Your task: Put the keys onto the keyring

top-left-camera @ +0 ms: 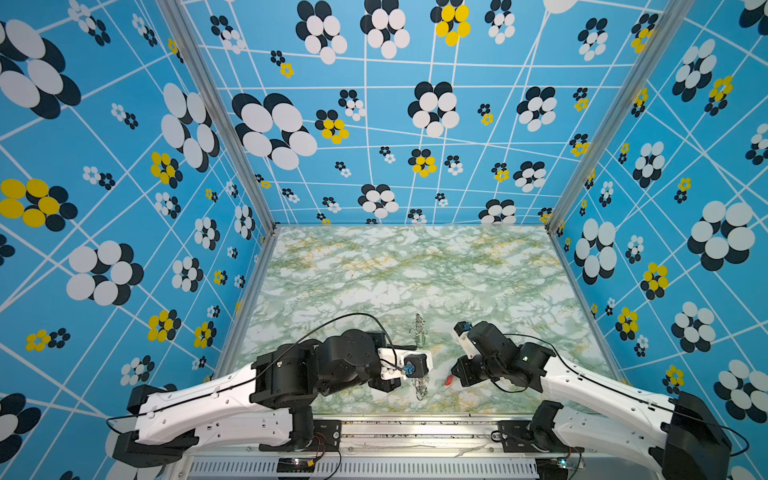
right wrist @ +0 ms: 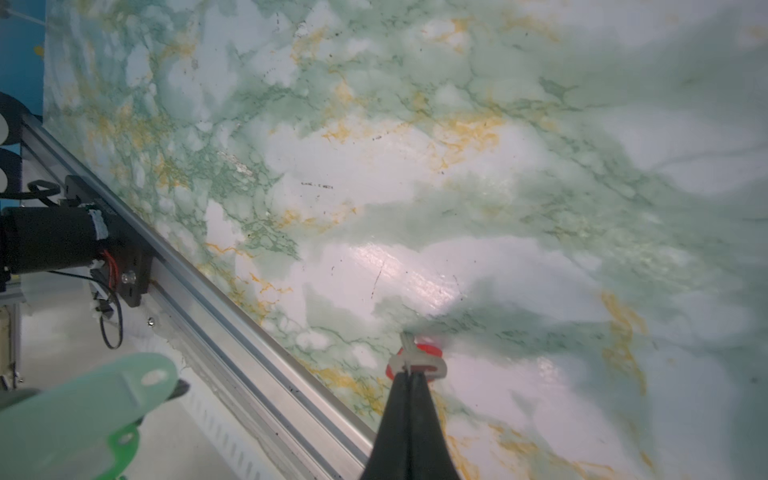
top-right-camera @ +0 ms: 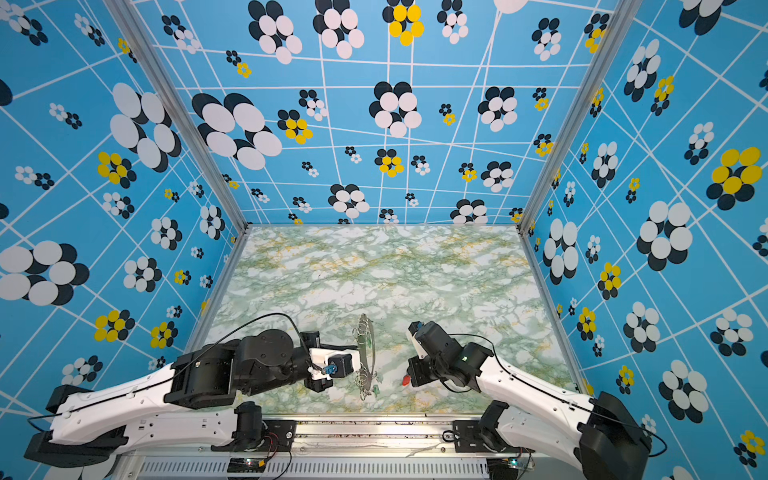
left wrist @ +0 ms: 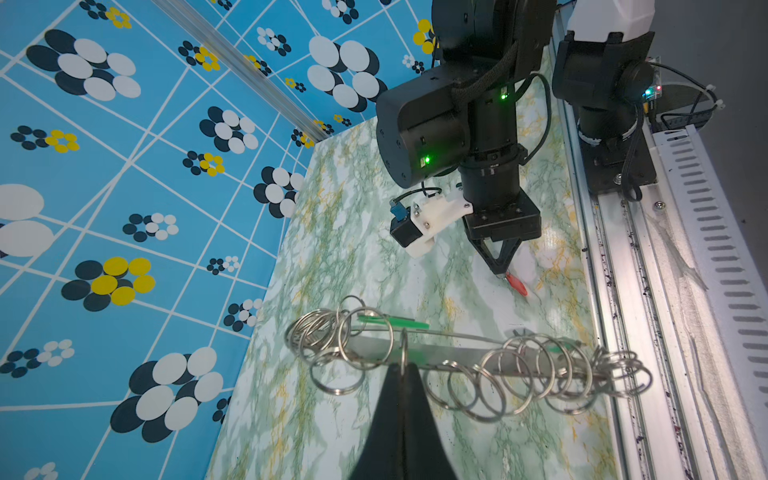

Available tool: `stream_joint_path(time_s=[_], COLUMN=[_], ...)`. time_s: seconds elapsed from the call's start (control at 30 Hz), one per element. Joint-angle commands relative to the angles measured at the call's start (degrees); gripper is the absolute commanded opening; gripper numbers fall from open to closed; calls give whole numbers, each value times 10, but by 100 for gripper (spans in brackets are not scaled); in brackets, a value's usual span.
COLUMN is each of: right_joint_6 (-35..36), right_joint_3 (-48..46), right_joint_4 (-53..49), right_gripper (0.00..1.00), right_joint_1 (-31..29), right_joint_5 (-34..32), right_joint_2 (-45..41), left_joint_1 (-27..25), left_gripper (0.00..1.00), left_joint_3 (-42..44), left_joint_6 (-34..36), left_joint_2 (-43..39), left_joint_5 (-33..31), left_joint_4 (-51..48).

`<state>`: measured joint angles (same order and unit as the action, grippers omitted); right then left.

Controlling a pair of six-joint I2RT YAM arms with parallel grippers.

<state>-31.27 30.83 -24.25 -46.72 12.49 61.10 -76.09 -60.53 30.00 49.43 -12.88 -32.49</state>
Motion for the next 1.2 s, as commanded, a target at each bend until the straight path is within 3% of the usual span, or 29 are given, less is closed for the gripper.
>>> stream_joint_path(time_s=[0.0, 0.1, 0.17, 0.23, 0.47, 0.63, 0.83, 1.07, 1.17], right_joint_6=[-29, -41, -41, -36, -49, -108, -155, -121, -112], right_joint_3=[-1, -9, -12, -11, -24, -58, -64, -18, -1], right_joint_4=[32, 39, 23, -1, -28, 23, 121, 199, 198], right_gripper=[0, 13, 33, 44, 43, 43, 49, 57, 57], right_joint_1=[21, 53, 71, 82, 86, 66, 10, 4, 3], right_joint_5=[35, 24, 1, -18, 36, 82, 100, 97, 92], right_joint_2=[28, 18, -4, -27, -16, -9, 75, 166, 162], left_joint_1=[7, 10, 14, 17, 18, 18, 18, 19, 18], left_gripper=[0, 0, 0, 0, 0, 0, 0, 0, 0], left_joint_3=[10, 8, 4, -2, 1, 2, 3, 2, -5], left_joint_6=[-10, -10, -10, -9, -10, -13, -17, -20, -23], left_joint_2=[-5, -1, 1, 4, 11, 8, 3, -6, -6], left_joint_5=[-14, -11, -9, -6, 2, 0, -5, -9, -10], left_joint_4=[36, 36, 32, 29, 40, 40, 35, 25, 16])
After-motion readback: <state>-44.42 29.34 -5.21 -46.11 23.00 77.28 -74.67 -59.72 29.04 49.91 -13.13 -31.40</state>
